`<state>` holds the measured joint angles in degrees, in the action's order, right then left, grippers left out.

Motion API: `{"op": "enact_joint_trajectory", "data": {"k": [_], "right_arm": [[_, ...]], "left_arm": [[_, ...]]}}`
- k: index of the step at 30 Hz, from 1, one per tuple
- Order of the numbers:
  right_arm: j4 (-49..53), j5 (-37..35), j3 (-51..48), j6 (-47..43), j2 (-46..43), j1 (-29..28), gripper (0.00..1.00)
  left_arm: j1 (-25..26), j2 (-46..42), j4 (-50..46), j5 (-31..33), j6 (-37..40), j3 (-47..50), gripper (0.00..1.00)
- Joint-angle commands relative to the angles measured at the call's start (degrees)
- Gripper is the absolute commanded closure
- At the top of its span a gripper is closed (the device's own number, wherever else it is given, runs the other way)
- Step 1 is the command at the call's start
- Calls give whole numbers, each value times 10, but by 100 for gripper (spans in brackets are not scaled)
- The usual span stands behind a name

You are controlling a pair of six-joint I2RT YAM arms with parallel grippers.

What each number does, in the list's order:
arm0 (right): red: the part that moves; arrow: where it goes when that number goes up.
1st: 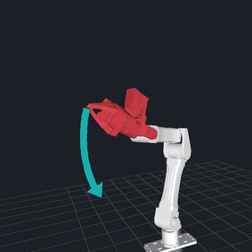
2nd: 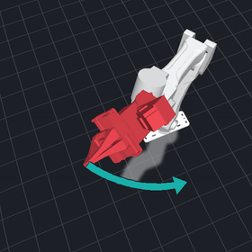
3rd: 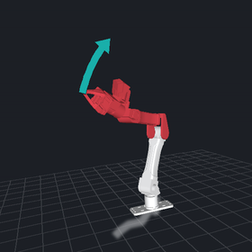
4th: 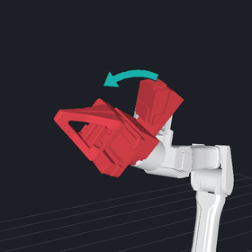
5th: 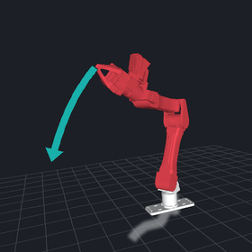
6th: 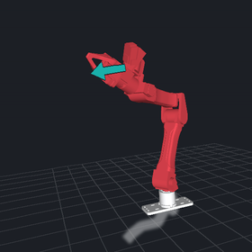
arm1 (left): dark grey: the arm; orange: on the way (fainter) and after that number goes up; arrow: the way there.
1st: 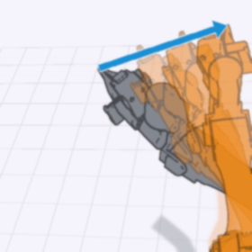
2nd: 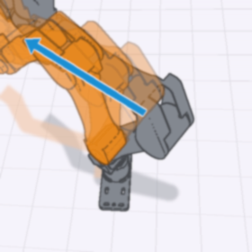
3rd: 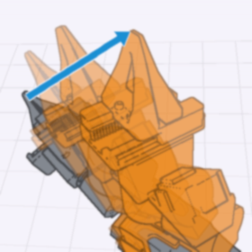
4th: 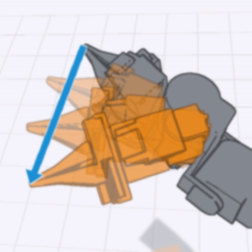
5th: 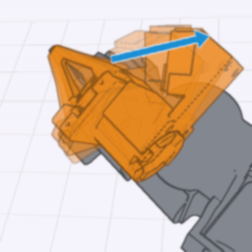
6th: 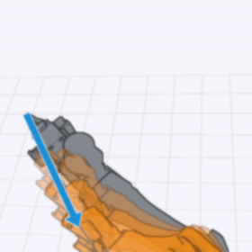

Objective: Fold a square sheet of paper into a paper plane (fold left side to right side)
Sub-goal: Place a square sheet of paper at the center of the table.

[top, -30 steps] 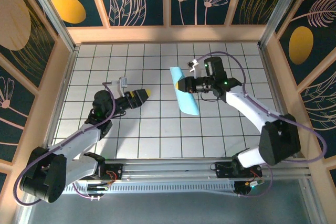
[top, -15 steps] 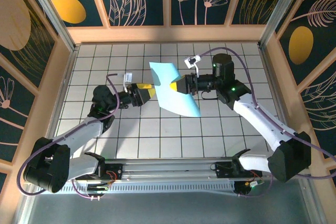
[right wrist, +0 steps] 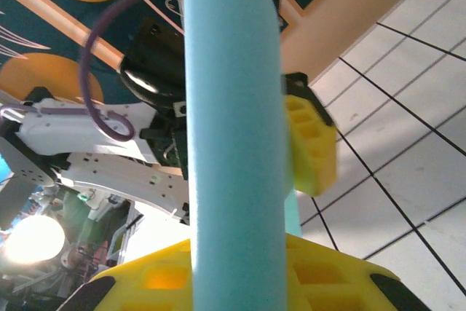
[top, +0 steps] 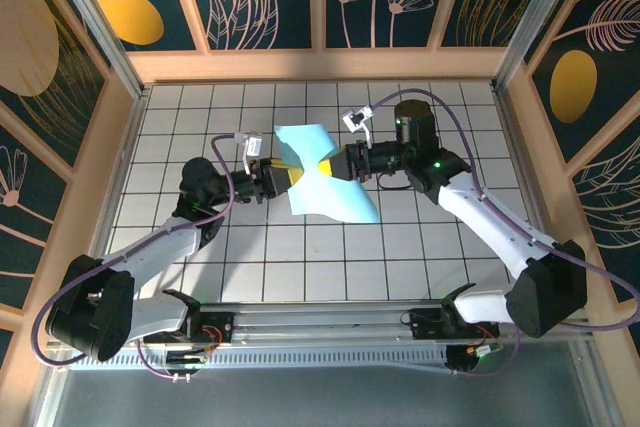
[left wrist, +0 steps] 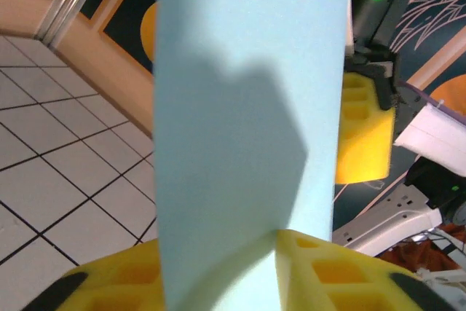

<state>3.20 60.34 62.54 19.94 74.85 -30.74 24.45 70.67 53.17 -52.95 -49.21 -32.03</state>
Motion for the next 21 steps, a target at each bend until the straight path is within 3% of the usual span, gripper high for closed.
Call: {"op": "enact_joint_trajectory", "data": {"k": [1,4,7,14,21], "right_arm": [[35,-19,14,-34,3,3,77],[47,-33,15,-45,3,7,74],[61,-51,14,-55,4,10,68],[100,-167,-10,-57,6,46,44],[83,-266,-85,-10,10,80,38]], "left_arm": [[2,-10,-12,-10,28,-15,81],[3,-13,-28,-3,36,-8,87],[3,-12,-40,5,38,0,99],[3,38,-201,54,73,-10,100],[3,151,-259,49,83,-25,100]]}}
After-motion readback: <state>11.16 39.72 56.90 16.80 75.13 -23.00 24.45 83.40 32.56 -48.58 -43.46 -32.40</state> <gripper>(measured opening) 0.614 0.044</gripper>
